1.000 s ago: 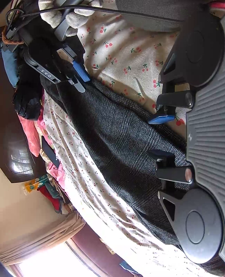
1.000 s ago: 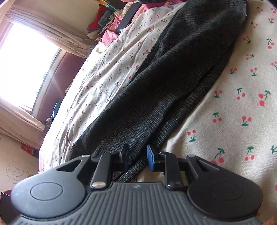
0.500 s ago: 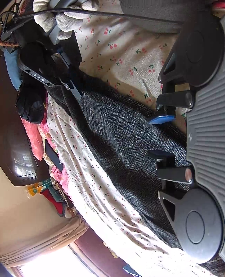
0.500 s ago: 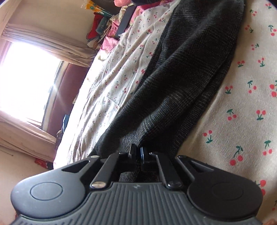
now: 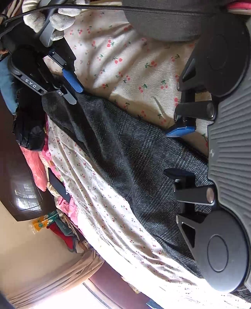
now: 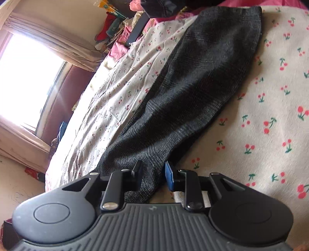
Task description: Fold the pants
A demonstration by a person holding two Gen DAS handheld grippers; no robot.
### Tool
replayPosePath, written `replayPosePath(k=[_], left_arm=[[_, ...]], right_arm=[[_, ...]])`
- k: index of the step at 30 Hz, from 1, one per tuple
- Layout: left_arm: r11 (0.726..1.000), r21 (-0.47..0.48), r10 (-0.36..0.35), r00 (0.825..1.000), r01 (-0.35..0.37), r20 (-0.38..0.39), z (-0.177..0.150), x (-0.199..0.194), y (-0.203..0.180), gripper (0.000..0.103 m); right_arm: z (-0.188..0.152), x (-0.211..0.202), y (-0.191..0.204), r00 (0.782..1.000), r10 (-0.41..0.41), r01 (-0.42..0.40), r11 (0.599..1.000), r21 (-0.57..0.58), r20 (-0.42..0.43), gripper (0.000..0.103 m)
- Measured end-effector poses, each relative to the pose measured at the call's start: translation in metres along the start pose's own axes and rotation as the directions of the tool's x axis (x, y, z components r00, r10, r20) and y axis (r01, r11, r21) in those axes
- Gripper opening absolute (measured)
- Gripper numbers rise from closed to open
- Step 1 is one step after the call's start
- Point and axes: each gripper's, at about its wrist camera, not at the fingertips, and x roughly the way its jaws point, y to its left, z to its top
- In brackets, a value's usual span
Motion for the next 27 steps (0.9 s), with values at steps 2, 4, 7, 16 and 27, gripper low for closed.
replayPosePath(k=[2, 4, 7, 16, 27], left_arm=[[0.999, -0.039, -0.026, 0.999, 0.028, 0.031, 0.008, 0.0, 0.006, 0.05], [0.997, -0.062, -0.035, 0.998, 0.039, 0.056, 0.019, 0.006, 0.011, 0.05], [0.998, -0.059, -0.014, 0.998, 0.018, 0.065, 0.033, 0.029, 0.015, 0.05], [0.997, -0.043, -0.056, 0.998, 0.057, 0.03, 0.041, 0.086, 0.011, 0.058], [0.994, -0.105, 0.025, 1.0, -0.024, 0.009, 0.04, 0.079, 0.055, 0.064]], right_arm=[[0.01, -0.009, 0.009, 0.999, -0.025, 0.029, 0.996, -0.084, 0.046, 0.027], [0.029, -0.004, 0.023, 0.994, -0.066, 0.08, 0.981, -0.175, 0.084, 0.027], [0.063, 0.027, 0.038, 0.984, -0.14, 0.165, 0.946, -0.278, 0.108, 0.027], [0.089, 0.096, 0.017, 0.965, -0.254, 0.255, 0.848, -0.465, 0.066, 0.008], [0.091, 0.09, 0.061, 0.97, -0.237, 0.182, 0.563, -0.806, 0.054, 0.019]])
